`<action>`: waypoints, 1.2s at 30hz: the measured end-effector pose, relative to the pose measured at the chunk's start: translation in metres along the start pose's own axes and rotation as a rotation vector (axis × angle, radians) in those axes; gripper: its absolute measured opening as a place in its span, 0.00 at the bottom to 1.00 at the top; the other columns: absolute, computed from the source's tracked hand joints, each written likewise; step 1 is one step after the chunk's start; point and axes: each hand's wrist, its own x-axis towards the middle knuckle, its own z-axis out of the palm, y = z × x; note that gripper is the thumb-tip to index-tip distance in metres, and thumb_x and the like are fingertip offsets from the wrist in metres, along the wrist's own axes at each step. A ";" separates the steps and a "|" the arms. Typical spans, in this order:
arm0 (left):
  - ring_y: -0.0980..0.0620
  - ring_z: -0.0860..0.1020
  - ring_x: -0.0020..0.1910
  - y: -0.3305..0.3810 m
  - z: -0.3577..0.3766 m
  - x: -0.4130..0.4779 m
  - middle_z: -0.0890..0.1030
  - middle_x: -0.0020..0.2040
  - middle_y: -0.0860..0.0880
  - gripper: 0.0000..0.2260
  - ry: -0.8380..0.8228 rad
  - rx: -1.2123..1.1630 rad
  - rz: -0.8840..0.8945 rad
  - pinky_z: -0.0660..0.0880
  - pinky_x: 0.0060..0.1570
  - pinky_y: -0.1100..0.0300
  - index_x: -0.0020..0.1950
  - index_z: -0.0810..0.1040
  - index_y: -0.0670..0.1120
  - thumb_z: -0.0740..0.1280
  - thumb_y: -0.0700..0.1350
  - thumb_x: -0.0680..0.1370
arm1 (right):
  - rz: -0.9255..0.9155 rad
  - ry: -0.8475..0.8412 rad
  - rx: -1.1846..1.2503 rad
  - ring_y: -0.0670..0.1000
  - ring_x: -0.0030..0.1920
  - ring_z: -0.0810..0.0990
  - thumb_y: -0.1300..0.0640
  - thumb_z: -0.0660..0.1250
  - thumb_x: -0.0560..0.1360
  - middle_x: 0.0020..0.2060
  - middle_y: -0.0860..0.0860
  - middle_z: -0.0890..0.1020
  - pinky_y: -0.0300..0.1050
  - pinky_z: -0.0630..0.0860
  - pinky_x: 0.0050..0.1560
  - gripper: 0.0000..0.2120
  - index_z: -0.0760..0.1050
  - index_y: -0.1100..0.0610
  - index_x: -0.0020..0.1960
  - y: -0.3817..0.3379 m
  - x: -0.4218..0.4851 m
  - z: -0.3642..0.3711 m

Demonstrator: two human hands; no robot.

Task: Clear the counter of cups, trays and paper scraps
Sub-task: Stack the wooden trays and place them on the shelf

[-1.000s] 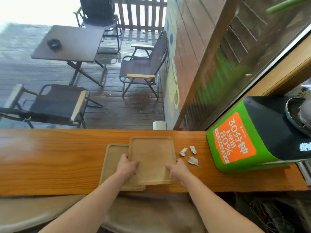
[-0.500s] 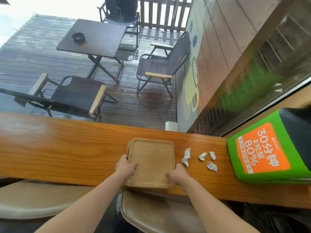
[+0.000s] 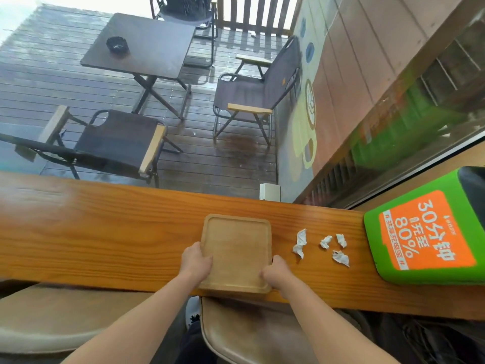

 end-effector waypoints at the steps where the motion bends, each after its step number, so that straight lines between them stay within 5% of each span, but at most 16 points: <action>1: 0.45 0.76 0.53 0.001 0.001 -0.001 0.77 0.59 0.42 0.12 0.008 0.032 0.009 0.75 0.48 0.56 0.62 0.75 0.42 0.67 0.42 0.79 | 0.001 0.015 -0.001 0.57 0.62 0.75 0.62 0.65 0.77 0.64 0.57 0.75 0.52 0.76 0.63 0.20 0.67 0.61 0.68 -0.001 0.000 0.002; 7: 0.40 0.69 0.63 0.007 0.010 -0.006 0.69 0.64 0.40 0.13 0.012 0.172 -0.059 0.70 0.63 0.49 0.62 0.73 0.40 0.63 0.43 0.79 | 0.069 0.111 -0.026 0.58 0.64 0.72 0.55 0.65 0.78 0.71 0.58 0.64 0.48 0.74 0.61 0.27 0.63 0.60 0.73 -0.009 -0.006 0.012; 14: 0.40 0.68 0.65 0.001 0.014 -0.006 0.69 0.66 0.40 0.16 -0.016 0.115 -0.061 0.70 0.63 0.49 0.66 0.71 0.42 0.63 0.43 0.78 | 0.092 0.083 0.058 0.59 0.68 0.69 0.54 0.66 0.77 0.73 0.58 0.65 0.51 0.72 0.65 0.30 0.61 0.61 0.75 -0.008 -0.006 0.017; 22: 0.46 0.77 0.53 -0.008 0.008 -0.002 0.80 0.58 0.46 0.20 -0.059 -0.113 -0.170 0.73 0.49 0.57 0.68 0.75 0.43 0.66 0.44 0.76 | 0.121 0.025 0.389 0.58 0.72 0.66 0.56 0.67 0.77 0.75 0.55 0.67 0.52 0.68 0.67 0.34 0.57 0.57 0.79 0.006 0.003 0.016; 26: 0.48 0.75 0.53 -0.009 0.004 0.000 0.75 0.69 0.42 0.27 -0.068 -0.244 -0.260 0.71 0.55 0.56 0.76 0.65 0.42 0.66 0.42 0.77 | 0.135 -0.008 0.456 0.58 0.71 0.68 0.55 0.68 0.76 0.73 0.55 0.69 0.51 0.69 0.63 0.33 0.59 0.57 0.78 0.006 0.006 0.015; 32: 0.49 0.77 0.48 -0.011 0.006 0.000 0.78 0.64 0.41 0.22 -0.105 -0.302 -0.278 0.75 0.59 0.50 0.73 0.70 0.41 0.64 0.40 0.79 | 0.104 -0.031 0.438 0.58 0.71 0.67 0.56 0.67 0.77 0.73 0.55 0.68 0.50 0.68 0.62 0.32 0.59 0.59 0.77 0.000 0.011 0.003; 36: 0.47 0.79 0.50 -0.007 0.007 -0.003 0.82 0.51 0.46 0.14 -0.102 -0.307 -0.261 0.78 0.57 0.49 0.65 0.78 0.41 0.62 0.39 0.80 | 0.115 -0.029 0.432 0.59 0.74 0.63 0.58 0.67 0.78 0.76 0.56 0.64 0.53 0.65 0.69 0.35 0.54 0.58 0.79 0.002 0.010 0.006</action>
